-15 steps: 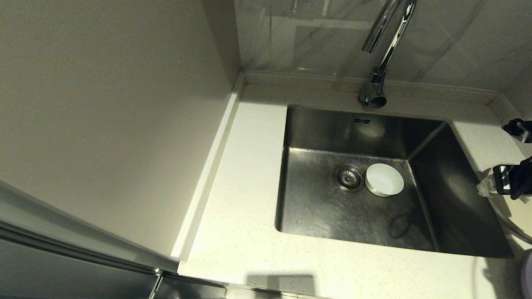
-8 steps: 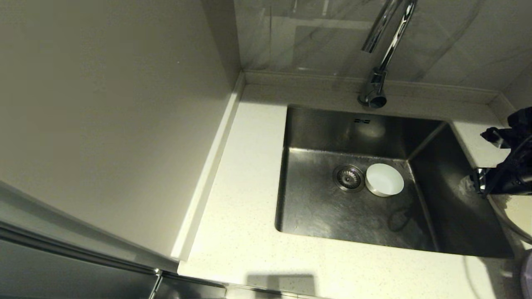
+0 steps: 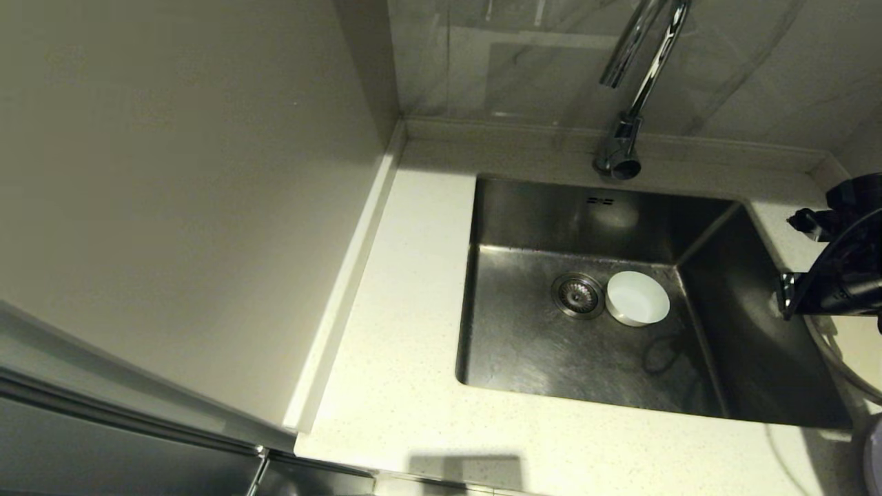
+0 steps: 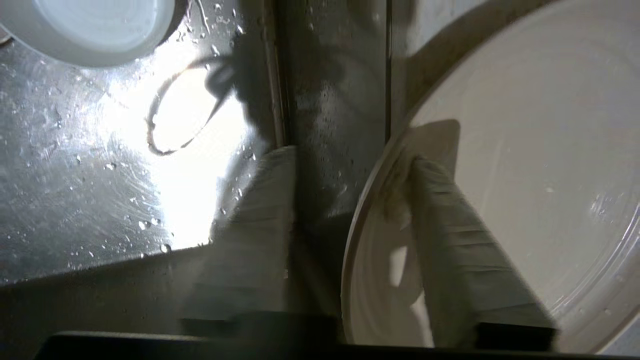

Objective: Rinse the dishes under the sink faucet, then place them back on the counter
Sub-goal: Put a plate into the sink

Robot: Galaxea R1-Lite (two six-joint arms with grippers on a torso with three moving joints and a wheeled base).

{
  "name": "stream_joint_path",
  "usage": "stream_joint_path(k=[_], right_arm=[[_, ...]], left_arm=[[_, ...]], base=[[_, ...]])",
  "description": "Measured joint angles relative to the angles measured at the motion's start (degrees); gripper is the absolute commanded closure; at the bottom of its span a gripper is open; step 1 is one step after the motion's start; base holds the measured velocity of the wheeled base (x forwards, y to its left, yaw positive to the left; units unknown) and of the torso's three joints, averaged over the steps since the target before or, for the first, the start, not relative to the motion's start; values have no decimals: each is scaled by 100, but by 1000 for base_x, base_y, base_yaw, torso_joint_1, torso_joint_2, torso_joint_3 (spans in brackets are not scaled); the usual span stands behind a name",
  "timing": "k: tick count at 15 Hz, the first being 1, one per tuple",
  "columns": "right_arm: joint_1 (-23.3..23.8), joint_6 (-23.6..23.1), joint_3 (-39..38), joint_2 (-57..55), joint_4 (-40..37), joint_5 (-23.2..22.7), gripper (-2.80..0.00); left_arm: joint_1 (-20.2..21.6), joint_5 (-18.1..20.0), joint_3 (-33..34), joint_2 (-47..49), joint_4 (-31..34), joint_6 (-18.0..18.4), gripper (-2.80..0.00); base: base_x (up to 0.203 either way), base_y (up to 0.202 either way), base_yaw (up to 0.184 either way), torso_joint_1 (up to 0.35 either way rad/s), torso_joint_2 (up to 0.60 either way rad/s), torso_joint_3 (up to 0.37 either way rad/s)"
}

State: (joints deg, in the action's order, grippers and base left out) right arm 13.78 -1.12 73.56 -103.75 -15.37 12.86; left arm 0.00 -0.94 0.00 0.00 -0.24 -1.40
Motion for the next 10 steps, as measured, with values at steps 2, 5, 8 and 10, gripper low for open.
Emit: stream_joint_path(k=[2, 5, 8, 10], right_arm=[[-5, -9, 112, -22, 16, 18, 0], [-9, -87, 282, -67, -12, -4, 0], [-116, -278, 415, -96, 0, -16, 0], [-388, -316, 490, -85, 124, -29, 0]], left_arm=[[0, 0, 0, 0, 2, 0, 0], [0, 0, 0, 0, 0, -6, 0], [0, 0, 0, 0, 2, 0, 0], [-2, -1, 0, 0, 0, -6, 0]], base=[[0, 0, 0, 0, 0, 0], [0, 0, 0, 0, 0, 0], [0, 0, 0, 0, 0, 0], [0, 0, 0, 0, 0, 0]])
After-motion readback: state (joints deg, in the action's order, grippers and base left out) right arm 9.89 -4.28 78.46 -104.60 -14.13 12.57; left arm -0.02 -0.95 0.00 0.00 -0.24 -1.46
